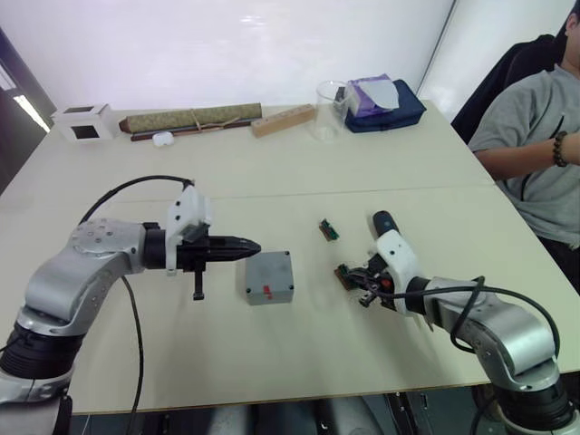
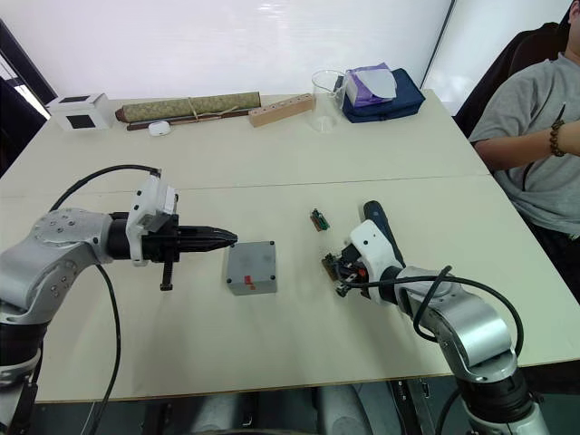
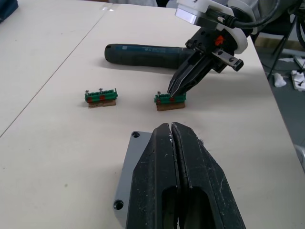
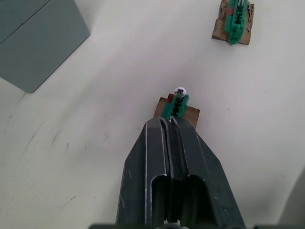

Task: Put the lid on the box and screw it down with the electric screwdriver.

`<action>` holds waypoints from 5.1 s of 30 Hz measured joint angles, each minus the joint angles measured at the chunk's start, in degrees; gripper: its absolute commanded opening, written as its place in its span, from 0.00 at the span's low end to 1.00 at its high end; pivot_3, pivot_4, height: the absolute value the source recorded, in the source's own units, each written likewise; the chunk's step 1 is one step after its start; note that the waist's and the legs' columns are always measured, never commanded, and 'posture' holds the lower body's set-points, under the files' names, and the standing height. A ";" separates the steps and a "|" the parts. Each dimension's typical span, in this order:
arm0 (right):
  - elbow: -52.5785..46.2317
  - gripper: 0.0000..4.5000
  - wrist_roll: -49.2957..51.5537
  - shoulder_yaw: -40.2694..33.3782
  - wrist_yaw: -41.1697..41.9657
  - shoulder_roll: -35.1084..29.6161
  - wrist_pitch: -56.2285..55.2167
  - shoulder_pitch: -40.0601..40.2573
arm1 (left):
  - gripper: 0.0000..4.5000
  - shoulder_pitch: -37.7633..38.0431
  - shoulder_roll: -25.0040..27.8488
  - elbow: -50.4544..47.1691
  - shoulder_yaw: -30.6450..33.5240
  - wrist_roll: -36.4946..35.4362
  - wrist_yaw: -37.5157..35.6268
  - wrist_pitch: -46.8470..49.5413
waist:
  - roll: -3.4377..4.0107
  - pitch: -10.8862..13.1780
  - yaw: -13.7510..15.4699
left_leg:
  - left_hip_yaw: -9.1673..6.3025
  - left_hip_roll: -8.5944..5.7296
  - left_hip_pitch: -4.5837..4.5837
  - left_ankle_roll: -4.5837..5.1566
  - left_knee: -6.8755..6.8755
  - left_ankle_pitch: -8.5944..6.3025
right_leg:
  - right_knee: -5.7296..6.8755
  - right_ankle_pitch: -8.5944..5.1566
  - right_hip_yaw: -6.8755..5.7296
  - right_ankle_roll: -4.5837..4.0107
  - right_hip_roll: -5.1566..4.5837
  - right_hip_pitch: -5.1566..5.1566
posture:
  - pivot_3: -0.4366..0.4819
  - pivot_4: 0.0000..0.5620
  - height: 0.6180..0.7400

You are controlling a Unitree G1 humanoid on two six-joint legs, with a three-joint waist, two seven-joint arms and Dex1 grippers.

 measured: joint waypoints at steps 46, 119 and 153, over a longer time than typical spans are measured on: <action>12.02 0.01 8.80 13.36 4.51 5.47 0.04 -26.82 | 0.00 12.05 6.74 -6.16 7.22 0.25 4.02 -0.42 | 0.03 0.02 -0.09 | 0.01 0.03 -0.03 0.00 -0.03 0.00 | 0.03 0.01 -0.01 -0.01 -0.04 -0.09 | 0.48 0.27 0.97; 20.27 0.01 -0.64 17.35 12.63 3.80 -8.62 -26.59 | 0.00 9.66 3.96 -6.08 4.33 3.06 6.25 -2.44 | 0.03 0.01 -0.05 | 0.02 0.02 -0.01 0.00 -0.01 0.00 | 0.04 0.01 -0.02 -0.01 -0.04 -0.07 | 0.48 0.27 0.97; 12.30 1.00 9.13 3.45 8.27 -19.86 25.03 -33.05 | 0.00 -5.22 -6.65 2.22 -4.98 2.44 -0.12 -4.30 | 0.07 0.05 -0.12 | 0.09 -0.02 -0.09 0.00 0.00 0.00 | 0.01 0.01 0.02 -0.01 -0.03 -0.12 | 0.48 0.27 0.97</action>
